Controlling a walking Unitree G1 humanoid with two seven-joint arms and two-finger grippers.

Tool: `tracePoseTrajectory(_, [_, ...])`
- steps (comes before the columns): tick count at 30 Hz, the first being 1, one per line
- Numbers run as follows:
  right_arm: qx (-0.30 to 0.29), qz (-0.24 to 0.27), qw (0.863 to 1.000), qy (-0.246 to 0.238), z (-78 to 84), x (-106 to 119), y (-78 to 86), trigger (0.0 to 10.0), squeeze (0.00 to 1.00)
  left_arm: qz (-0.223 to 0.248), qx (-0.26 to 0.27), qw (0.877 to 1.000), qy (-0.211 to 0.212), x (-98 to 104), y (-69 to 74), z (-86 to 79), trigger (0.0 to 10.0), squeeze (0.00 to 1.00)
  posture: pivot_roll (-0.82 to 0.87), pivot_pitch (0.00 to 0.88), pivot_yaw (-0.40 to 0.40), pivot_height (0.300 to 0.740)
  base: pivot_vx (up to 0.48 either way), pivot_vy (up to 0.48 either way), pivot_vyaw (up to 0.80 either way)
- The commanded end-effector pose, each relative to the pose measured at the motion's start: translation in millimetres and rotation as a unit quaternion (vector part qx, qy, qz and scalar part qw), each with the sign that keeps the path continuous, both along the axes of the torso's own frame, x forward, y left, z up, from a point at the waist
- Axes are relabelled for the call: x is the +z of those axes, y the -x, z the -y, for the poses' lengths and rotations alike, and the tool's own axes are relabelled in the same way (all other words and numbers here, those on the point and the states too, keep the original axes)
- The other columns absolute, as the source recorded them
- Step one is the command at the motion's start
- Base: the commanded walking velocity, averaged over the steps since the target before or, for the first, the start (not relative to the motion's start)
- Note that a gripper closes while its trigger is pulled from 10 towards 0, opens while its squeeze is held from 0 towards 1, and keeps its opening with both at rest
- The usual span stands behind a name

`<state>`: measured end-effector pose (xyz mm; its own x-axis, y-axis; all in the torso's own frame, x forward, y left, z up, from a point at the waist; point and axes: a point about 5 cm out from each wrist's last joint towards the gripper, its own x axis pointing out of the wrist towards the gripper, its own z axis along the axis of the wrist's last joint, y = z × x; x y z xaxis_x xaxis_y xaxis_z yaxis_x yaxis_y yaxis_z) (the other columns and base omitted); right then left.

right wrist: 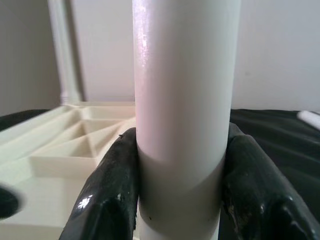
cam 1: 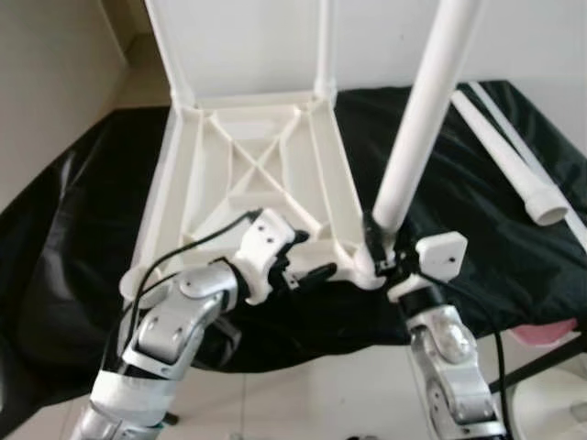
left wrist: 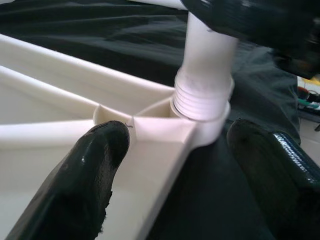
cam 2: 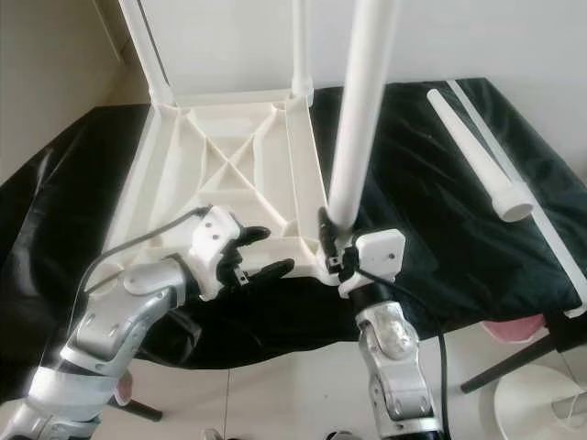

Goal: Building children table

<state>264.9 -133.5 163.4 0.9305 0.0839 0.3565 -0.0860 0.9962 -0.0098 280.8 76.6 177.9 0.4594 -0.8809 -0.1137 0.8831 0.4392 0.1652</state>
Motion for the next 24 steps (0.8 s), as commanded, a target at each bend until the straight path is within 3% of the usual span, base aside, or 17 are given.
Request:
tracePoseTrajectory(1, [-0.059, -0.112, 0.992, -0.003, 14.6, -39.9, -0.8, 10.0, 0.0, -0.004, -0.01, 1.0, -0.005, -1.7, 2.3, 0.2, 10.0, 0.0, -0.05, 0.103, 0.037, 0.74, 0.0, 0.0, 0.0])
tracePoseTrajectory(4, [-0.124, -0.122, 0.984, -0.029, 15.3, -40.4, -9.9, 10.0, 0.0, -0.004, -0.011, 1.0, -0.004, -2.1, 2.6, 1.7, 10.0, 0.0, -0.05, 0.098, 0.032, 0.74, 0.0, 0.0, 0.0])
tracePoseTrajectory(10, [-0.19, -0.132, 0.971, -0.062, 23.3, -38.7, -22.1, 10.0, 0.0, -0.003, -0.016, 1.0, -0.004, -1.9, 3.6, 4.6, 10.0, 0.0, -0.05, 0.088, 0.022, 0.74, 0.0, 0.0, 0.0])
tracePoseTrajectory(24, [-0.211, -0.126, 0.966, -0.075, 27.9, -37.4, -24.6, 10.0, 0.0, 0.0, -0.011, 1.0, -0.003, -1.2, 3.9, 3.0, 10.0, 0.0, -0.04, 0.085, 0.006, 0.74, 0.0, 0.0, 0.0])
